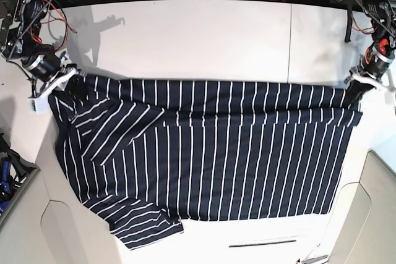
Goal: Fold the T-shirt properly
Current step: 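Drag the folded edge back toward the arms and release both grippers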
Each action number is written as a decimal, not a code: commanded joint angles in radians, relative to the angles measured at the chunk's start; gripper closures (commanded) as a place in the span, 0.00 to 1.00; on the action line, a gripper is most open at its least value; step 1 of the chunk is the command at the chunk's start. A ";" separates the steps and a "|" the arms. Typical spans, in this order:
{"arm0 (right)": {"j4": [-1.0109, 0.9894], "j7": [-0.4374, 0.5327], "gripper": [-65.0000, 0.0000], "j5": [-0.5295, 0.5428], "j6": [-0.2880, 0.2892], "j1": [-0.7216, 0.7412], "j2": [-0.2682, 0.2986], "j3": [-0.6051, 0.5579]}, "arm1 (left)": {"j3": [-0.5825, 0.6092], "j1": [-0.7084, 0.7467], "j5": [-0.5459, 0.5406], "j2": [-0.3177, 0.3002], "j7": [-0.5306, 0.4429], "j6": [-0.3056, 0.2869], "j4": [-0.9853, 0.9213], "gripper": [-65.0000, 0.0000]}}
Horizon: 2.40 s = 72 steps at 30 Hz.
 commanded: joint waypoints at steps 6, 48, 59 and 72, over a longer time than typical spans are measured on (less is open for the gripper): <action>0.126 0.008 1.00 0.027 0.008 -0.107 0.016 0.008 | -0.050 0.069 -0.145 -0.020 0.060 -0.016 0.021 1.00; 0.260 -0.025 1.00 0.124 0.008 -0.400 0.016 0.082 | -0.222 0.384 -0.431 0.045 0.304 -0.016 0.288 1.00; 0.259 -0.025 0.64 0.121 0.004 -0.400 0.016 0.082 | -0.222 0.384 -0.431 0.058 0.304 -0.016 0.288 0.65; 0.260 -0.018 0.48 0.192 0.004 -0.379 0.016 0.293 | -0.335 0.383 -0.444 0.052 0.294 -0.016 0.289 0.56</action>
